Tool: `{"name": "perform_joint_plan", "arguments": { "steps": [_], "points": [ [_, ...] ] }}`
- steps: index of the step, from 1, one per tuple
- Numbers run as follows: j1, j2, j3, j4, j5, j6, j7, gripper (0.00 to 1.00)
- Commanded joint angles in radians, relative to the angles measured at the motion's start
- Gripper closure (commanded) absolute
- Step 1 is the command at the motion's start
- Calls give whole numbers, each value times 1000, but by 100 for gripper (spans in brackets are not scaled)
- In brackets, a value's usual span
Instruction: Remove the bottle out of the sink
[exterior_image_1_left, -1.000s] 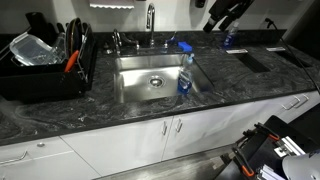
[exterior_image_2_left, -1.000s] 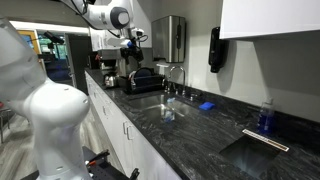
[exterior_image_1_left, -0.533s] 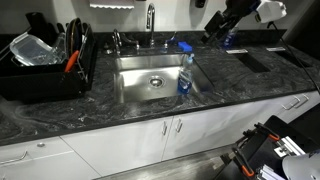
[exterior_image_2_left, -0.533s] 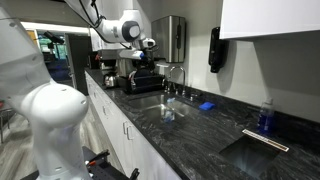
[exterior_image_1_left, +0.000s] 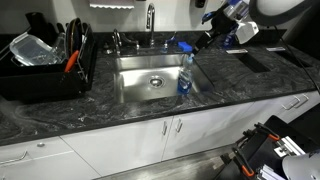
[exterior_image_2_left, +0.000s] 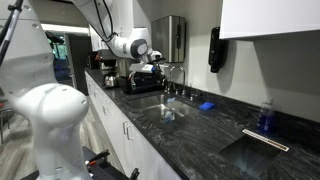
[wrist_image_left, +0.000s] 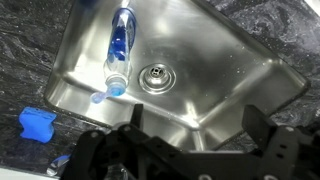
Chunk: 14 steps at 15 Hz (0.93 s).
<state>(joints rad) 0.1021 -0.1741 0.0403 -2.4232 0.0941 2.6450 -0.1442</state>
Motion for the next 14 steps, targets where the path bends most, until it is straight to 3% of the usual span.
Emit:
{"name": "perform_joint_plan", "arguments": {
  "steps": [1, 5, 8, 14],
  "points": [
    [-12, 96, -2, 22, -12, 111, 8, 0],
    [-34, 191, -2, 45, -61, 233, 59, 0],
    [-51, 259, -28, 72, -181, 278, 144, 0],
    [-25, 350, -116, 157, -418, 206, 357, 0]
  ]
}}
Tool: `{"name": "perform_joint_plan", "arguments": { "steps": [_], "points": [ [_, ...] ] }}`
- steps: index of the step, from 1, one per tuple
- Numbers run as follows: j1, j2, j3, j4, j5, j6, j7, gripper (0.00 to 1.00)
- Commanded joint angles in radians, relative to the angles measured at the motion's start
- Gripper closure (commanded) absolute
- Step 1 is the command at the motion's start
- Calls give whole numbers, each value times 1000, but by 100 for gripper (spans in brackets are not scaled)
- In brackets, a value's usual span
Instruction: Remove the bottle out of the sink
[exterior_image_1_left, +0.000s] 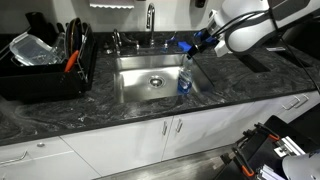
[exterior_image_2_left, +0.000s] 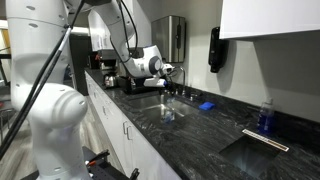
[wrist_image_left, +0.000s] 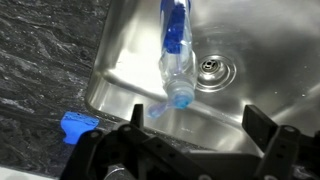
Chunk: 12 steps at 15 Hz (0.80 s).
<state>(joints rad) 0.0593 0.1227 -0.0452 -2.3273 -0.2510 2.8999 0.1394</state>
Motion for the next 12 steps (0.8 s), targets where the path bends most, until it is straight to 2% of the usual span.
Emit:
{"name": "perform_joint_plan", "arguments": {
  "steps": [1, 4, 5, 7, 12],
  "points": [
    [19, 57, -25, 64, -69, -74, 77, 0],
    [31, 65, -14, 75, -59, -175, 86, 0],
    [16, 47, -15, 43, -51, -103, 68, 0],
    [24, 48, -11, 50, -52, -142, 73, 0],
    [26, 59, -1, 51, -50, -151, 46, 0]
  ]
}}
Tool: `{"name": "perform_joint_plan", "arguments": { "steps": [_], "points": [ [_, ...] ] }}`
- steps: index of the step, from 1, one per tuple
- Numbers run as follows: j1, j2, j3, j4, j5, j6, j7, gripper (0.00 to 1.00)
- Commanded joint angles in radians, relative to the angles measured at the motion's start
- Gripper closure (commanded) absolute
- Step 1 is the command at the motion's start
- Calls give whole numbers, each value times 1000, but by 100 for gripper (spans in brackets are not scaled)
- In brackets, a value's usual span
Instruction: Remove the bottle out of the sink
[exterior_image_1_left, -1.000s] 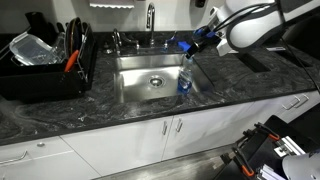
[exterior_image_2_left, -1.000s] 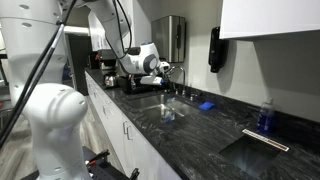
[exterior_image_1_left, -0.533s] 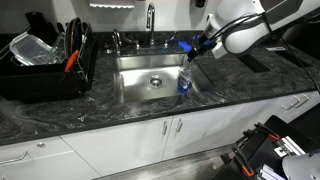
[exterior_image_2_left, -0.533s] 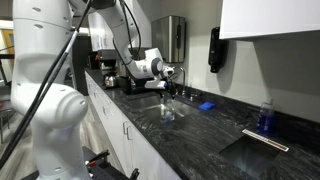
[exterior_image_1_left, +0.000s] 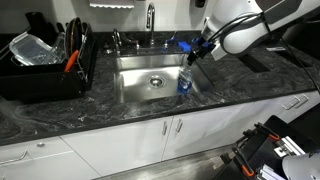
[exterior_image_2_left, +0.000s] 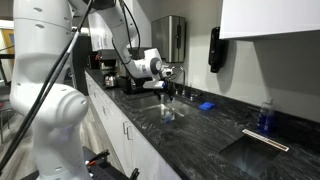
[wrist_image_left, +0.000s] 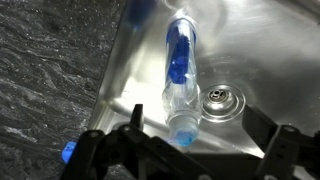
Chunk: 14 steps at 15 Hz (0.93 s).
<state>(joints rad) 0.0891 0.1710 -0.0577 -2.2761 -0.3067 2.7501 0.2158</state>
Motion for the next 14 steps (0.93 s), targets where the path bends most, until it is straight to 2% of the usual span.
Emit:
{"name": "perform_joint_plan", "arguments": {
  "steps": [1, 7, 14],
  "points": [
    [-5, 19, 16, -3, 7, -6, -47, 0],
    [-16, 78, 15, -1, 15, 22, -108, 0],
    [-12, 129, -18, -8, 6, 189, -103, 0]
  ]
}}
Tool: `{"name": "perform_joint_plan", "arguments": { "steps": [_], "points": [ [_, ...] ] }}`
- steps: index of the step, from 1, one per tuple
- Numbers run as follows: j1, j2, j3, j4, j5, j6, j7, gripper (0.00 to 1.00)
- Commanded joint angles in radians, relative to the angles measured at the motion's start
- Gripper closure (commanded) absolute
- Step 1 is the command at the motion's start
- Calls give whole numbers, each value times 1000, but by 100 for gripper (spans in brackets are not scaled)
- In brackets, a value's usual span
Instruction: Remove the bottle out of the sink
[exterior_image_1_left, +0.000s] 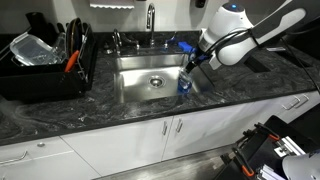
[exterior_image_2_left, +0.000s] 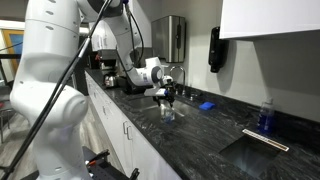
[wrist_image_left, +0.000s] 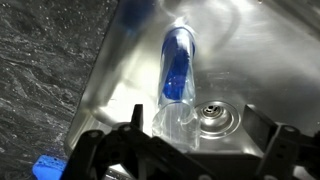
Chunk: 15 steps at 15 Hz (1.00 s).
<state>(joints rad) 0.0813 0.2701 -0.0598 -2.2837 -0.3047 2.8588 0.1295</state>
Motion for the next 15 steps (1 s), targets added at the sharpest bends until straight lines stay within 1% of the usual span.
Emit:
{"name": "perform_joint_plan", "arguments": {
  "steps": [1, 5, 7, 11, 12, 14, 15],
  "points": [
    [1, 39, -26, 3, 2, 97, -10, 0],
    [0, 84, -43, 21, 26, 154, -21, 0],
    [-14, 117, -21, 29, 56, 194, -47, 0],
    [-47, 173, 45, 38, 140, 269, -109, 0],
    [-45, 186, 46, 43, 155, 294, -109, 0],
    [-22, 208, 23, 48, 172, 360, -100, 0],
    [-5, 215, 1, 48, 176, 395, -97, 0]
  ]
}}
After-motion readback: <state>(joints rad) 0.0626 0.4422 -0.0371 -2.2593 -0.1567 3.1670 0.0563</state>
